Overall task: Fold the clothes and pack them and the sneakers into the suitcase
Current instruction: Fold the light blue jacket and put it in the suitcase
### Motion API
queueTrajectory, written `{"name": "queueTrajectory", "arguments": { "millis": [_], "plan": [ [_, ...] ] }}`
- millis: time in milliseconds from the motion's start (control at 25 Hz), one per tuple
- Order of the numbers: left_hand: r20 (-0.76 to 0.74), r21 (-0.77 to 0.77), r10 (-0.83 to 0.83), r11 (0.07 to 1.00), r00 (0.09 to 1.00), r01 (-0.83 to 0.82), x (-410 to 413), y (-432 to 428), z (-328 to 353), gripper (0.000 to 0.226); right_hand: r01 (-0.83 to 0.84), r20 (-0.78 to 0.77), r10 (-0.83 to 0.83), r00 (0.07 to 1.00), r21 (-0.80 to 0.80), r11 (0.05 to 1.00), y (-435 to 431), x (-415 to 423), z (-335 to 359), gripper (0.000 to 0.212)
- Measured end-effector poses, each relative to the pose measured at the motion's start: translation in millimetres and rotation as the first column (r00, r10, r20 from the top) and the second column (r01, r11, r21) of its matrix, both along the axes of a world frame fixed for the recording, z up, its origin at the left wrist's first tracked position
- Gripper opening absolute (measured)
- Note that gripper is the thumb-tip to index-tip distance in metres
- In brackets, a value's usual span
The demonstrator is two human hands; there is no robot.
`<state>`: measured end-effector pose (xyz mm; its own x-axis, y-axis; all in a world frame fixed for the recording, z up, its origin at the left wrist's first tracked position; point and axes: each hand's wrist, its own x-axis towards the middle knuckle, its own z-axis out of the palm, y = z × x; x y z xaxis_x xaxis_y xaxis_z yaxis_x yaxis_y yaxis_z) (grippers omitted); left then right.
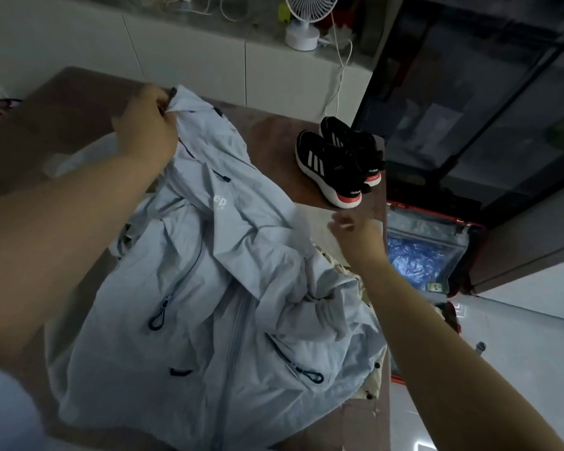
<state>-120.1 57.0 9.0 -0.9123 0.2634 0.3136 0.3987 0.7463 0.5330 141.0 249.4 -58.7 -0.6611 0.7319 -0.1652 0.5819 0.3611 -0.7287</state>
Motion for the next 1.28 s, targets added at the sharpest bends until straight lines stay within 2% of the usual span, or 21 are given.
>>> {"name": "queueTrajectory", "arguments": {
  "millis": [80,120,160,200,240,360,440,520,600,680,760,840,920,1000,1040,1080,1120,1160,1200,1240,1280],
  "plan": [
    [0.072,-0.148,-0.013,0.989,0.997,0.023,2,-4,-7,0.036,-0.118,0.191,0.146,0.971,-0.150,0.982,-3,-14,-18,0.063],
    [0.118,-0.225,-0.024,0.973,0.993,0.051,6,-5,-10,0.049,-0.155,0.258,0.211,0.943,-0.220,0.963,-7,-19,-30,0.063],
    [0.147,-0.291,-0.048,0.952,0.988,0.090,12,-6,-12,0.064,-0.188,0.285,0.251,0.925,-0.229,0.955,-10,-20,-37,0.048],
    [0.139,-0.344,-0.092,0.929,0.986,0.136,19,-6,-14,0.075,-0.212,0.271,0.252,0.929,-0.169,0.963,-12,-20,-37,0.029],
    [0.103,-0.381,-0.165,0.904,0.981,0.192,26,-6,-14,0.080,-0.204,0.221,0.219,0.950,-0.092,0.975,-9,-21,-33,0.020],
    [0.009,-0.382,-0.488,0.805,0.873,0.454,56,4,-5,0.067,-0.073,-0.067,0.080,0.995,0.104,0.992,4,-22,6,0.018],
    [0.070,-0.272,-0.639,0.727,0.766,0.631,79,24,7,0.060,-0.116,-0.234,0.163,0.959,0.200,0.973,4,-24,48,0.018],
    [0.157,-0.190,-0.718,0.651,0.678,0.734,103,44,23,0.050,-0.217,-0.327,0.308,0.893,0.285,0.934,-6,-22,88,0.022],
    [0.162,-0.194,-0.750,0.613,0.642,0.766,113,57,37,0.010,-0.306,-0.377,0.407,0.832,0.300,0.904,-14,-10,116,0.025],
    [0.138,-0.215,-0.762,0.600,0.633,0.770,113,60,48,0.007,-0.386,-0.266,0.451,0.852,0.262,0.884,-13,9,123,0.035],
    [0.135,-0.219,-0.753,0.612,0.644,0.760,108,58,54,0.017,-0.468,0.073,0.465,0.882,0.244,0.850,-1,27,107,0.041],
    [0.142,-0.255,-0.732,0.624,0.667,0.739,107,57,54,0.023,-0.518,0.392,0.429,0.814,0.156,0.841,9,47,84,0.044],
    [0.146,-0.291,-0.694,0.651,0.705,0.701,109,58,48,0.021,-0.538,0.520,0.427,0.739,0.075,0.840,20,65,67,0.043],
    [0.112,-0.271,-0.645,0.712,0.756,0.648,109,63,38,0.019,-0.533,0.547,0.418,0.726,0.063,0.844,36,78,59,0.038],
    [0.082,-0.223,-0.619,0.753,0.781,0.620,108,67,35,0.020,-0.510,0.511,0.381,0.771,0.135,0.850,41,81,62,0.031],
    [0.074,-0.136,-0.599,0.786,0.797,0.603,108,73,32,0.021,-0.414,0.414,0.292,0.862,0.242,0.878,46,82,67,0.020],
    [0.097,-0.033,-0.596,0.798,0.797,0.601,112,80,31,0.022,-0.212,0.207,0.152,0.966,0.304,0.929,52,81,75,0.009],
    [0.145,0.056,-0.623,0.781,0.769,0.622,117,86,31,0.028,0.046,-0.056,-0.033,0.998,0.248,0.968,55,77,87,0.007],
    [0.205,0.113,-0.670,0.741,0.714,0.662,123,90,33,0.040,0.260,-0.283,-0.223,0.933,0.098,0.961,60,73,97,0.012],
    [0.250,0.146,-0.717,0.693,0.651,0.706,128,91,33,0.055,0.365,-0.442,-0.356,0.824,-0.067,0.929,66,69,105,0.014],
    [0.268,0.143,-0.743,0.660,0.614,0.737,130,88,31,0.067,0.391,-0.503,-0.422,0.754,-0.173,0.904,71,63,104,0.015]
  ]
}}
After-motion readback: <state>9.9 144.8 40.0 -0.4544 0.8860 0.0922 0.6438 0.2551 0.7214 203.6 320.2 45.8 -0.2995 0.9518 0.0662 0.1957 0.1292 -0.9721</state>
